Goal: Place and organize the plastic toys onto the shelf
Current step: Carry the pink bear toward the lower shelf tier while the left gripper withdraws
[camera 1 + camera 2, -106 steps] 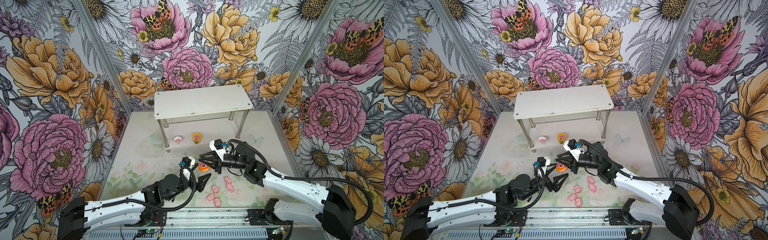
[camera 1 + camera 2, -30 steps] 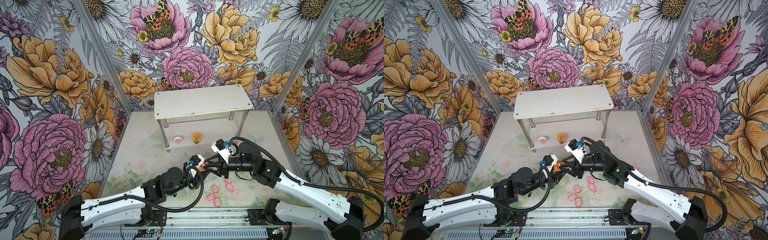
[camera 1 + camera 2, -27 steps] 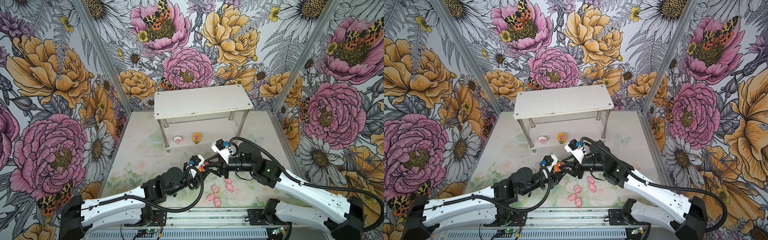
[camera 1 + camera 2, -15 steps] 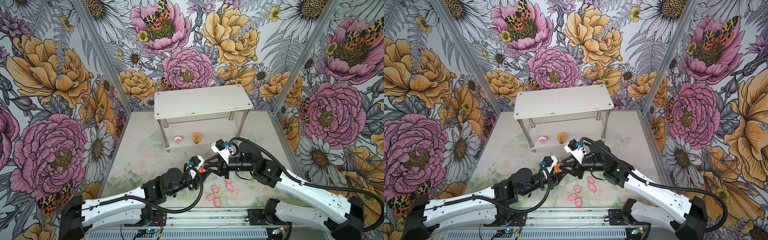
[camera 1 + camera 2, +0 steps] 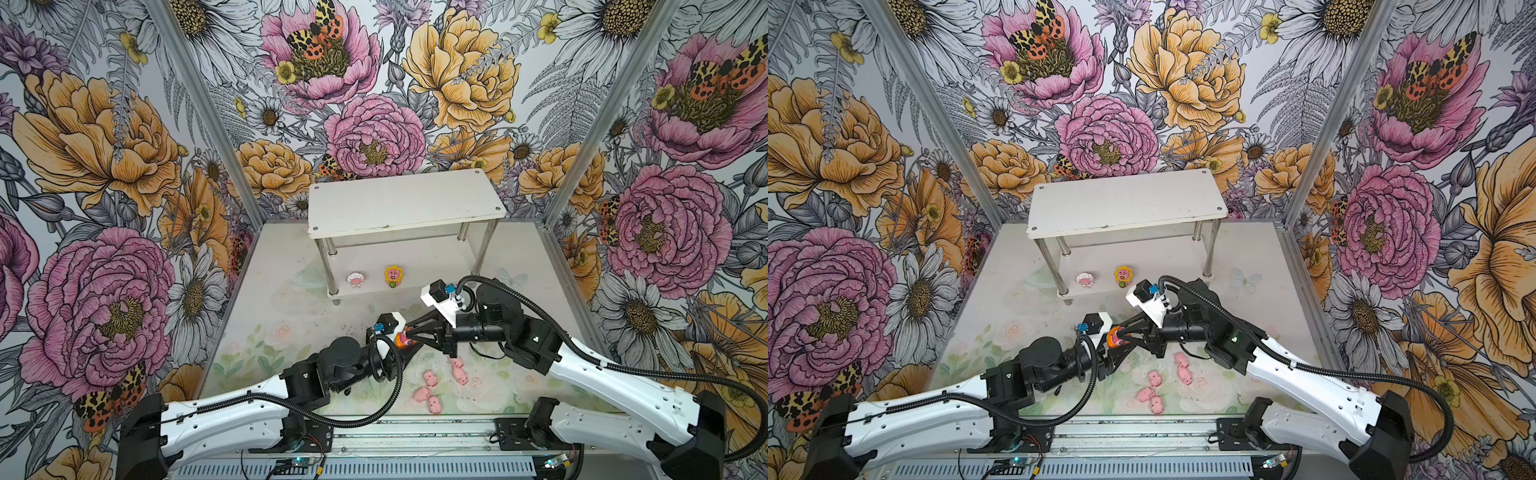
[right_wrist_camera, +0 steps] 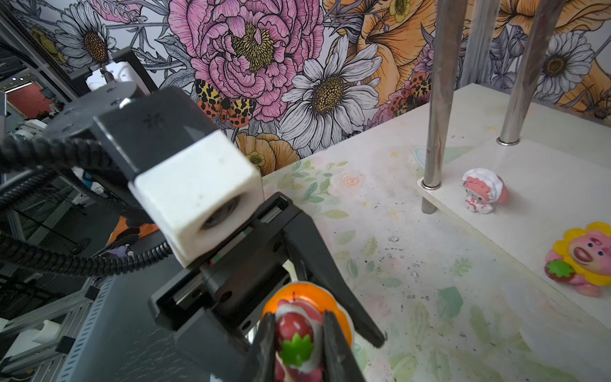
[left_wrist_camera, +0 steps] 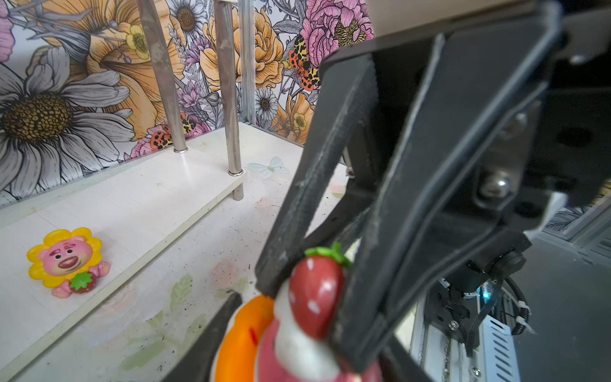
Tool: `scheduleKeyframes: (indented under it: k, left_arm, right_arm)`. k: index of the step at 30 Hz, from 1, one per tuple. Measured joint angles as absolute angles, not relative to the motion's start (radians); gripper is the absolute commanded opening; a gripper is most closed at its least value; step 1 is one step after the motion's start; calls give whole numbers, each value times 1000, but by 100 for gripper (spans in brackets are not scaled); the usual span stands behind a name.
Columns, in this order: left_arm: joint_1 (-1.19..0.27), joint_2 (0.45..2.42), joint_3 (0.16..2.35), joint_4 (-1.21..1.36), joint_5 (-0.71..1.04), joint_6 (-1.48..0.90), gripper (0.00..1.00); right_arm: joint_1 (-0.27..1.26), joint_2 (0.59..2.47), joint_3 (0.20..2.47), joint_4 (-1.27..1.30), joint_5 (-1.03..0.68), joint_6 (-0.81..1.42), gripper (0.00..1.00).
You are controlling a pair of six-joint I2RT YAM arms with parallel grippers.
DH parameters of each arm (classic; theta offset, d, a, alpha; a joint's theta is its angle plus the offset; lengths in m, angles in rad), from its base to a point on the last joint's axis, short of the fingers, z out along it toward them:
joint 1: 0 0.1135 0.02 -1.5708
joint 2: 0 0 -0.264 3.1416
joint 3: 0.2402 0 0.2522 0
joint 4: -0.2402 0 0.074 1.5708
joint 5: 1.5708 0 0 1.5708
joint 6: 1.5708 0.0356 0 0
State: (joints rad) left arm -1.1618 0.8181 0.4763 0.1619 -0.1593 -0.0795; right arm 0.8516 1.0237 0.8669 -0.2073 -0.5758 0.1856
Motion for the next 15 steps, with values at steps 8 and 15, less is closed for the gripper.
scheduleKeyframes:
  k: [8, 15]
  left_arm:
    - [-1153, 782, 467, 184, -160, -99, 99]
    - [-1146, 663, 413, 144, -191, -118, 99]
  right_arm:
    - [844, 1040, 830, -144, -535, 101, 0]
    - [744, 1102, 765, -85, -492, 29, 0]
